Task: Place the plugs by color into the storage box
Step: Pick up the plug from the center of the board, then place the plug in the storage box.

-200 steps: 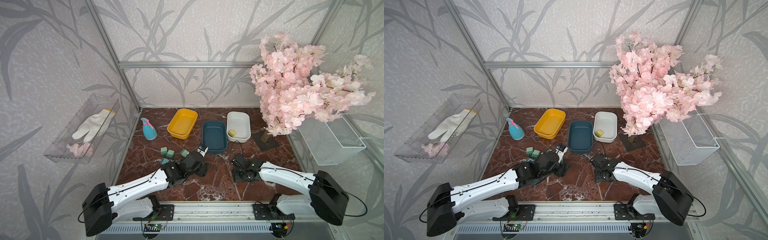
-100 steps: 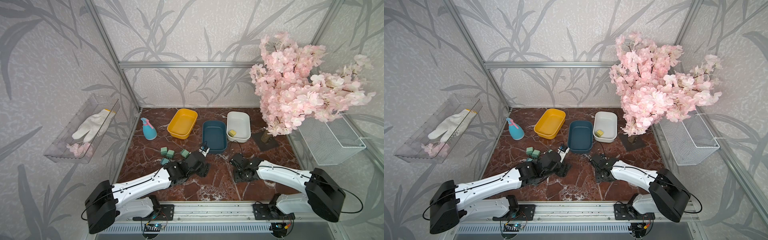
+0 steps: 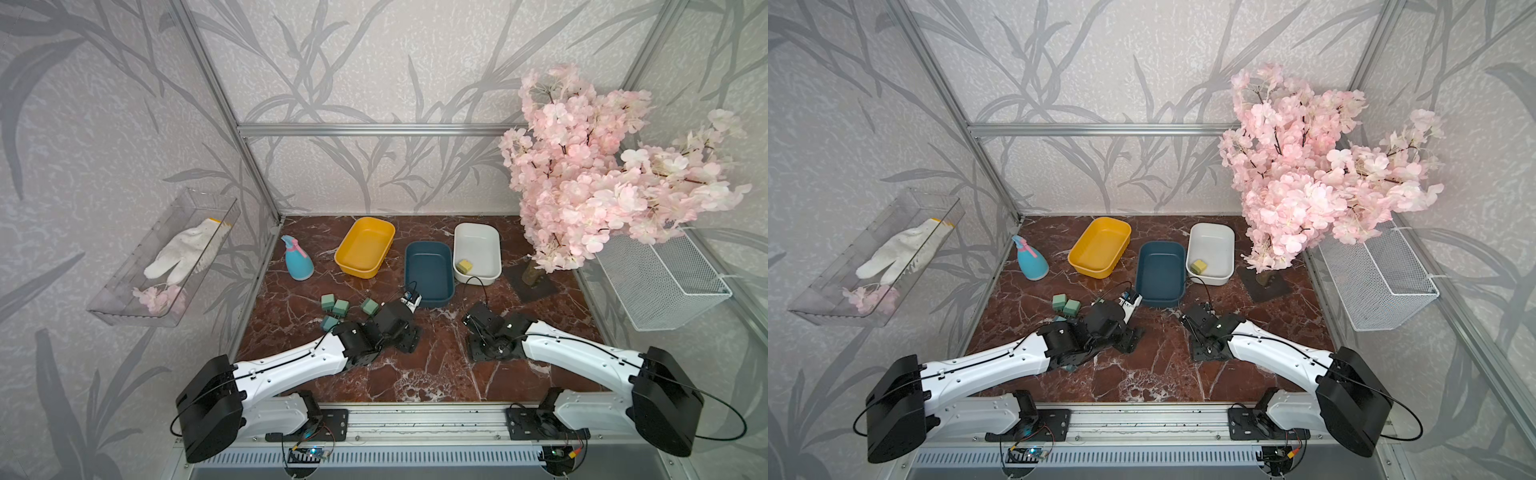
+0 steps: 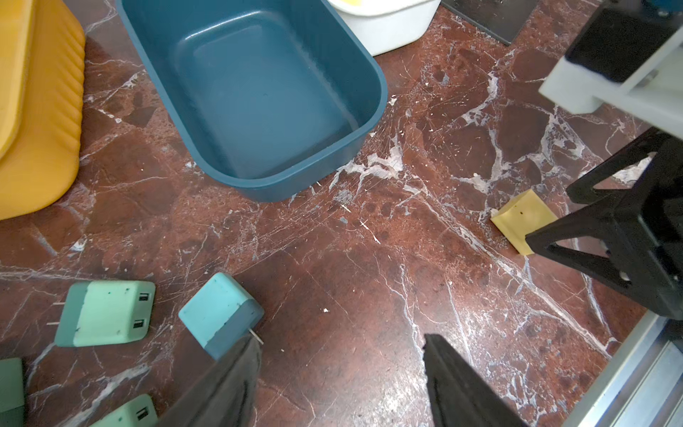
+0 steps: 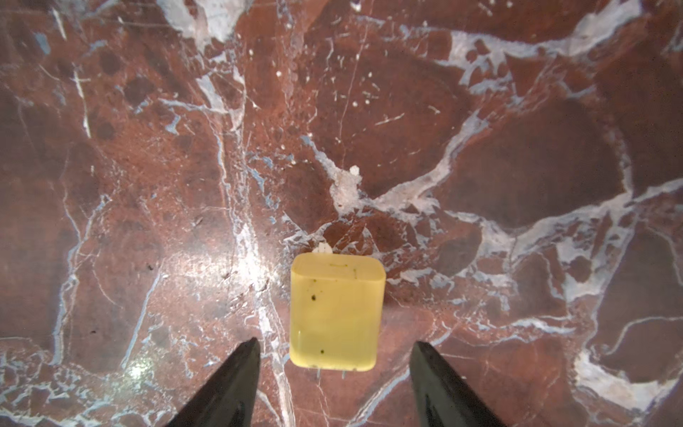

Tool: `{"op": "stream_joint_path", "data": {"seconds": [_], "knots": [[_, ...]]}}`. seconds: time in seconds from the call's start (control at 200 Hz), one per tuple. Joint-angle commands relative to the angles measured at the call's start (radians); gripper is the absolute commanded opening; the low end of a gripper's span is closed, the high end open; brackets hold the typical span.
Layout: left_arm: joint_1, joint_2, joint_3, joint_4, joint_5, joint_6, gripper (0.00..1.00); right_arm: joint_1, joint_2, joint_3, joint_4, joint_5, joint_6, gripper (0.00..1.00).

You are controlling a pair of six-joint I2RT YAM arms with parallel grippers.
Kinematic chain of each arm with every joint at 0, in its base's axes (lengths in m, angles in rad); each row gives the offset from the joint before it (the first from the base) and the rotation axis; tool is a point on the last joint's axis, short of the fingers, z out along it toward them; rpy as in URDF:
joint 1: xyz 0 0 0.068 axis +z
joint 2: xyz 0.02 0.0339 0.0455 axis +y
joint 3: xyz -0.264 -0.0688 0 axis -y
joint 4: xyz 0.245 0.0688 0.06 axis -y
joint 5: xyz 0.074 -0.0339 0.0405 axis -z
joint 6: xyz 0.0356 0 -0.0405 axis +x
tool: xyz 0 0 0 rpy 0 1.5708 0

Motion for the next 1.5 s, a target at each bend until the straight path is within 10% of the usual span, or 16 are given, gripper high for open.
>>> {"op": "stream_joint_path", "data": {"seconds": [0.0,0.775,1.494], "knots": [[0.003,0.001,0.019,0.011,0.008,0.019,0.73,0.006,0.057,-0.003,0.058,-0.009,0.008,0.71],[0.007,-0.023,0.025,0.004,-0.035,0.067,0.73,0.01,0.068,0.111,-0.073,0.006,-0.061,0.37],[0.158,0.236,0.368,0.036,0.064,0.257,0.74,-0.339,0.503,0.865,-0.184,-0.05,-0.464,0.37]]}}
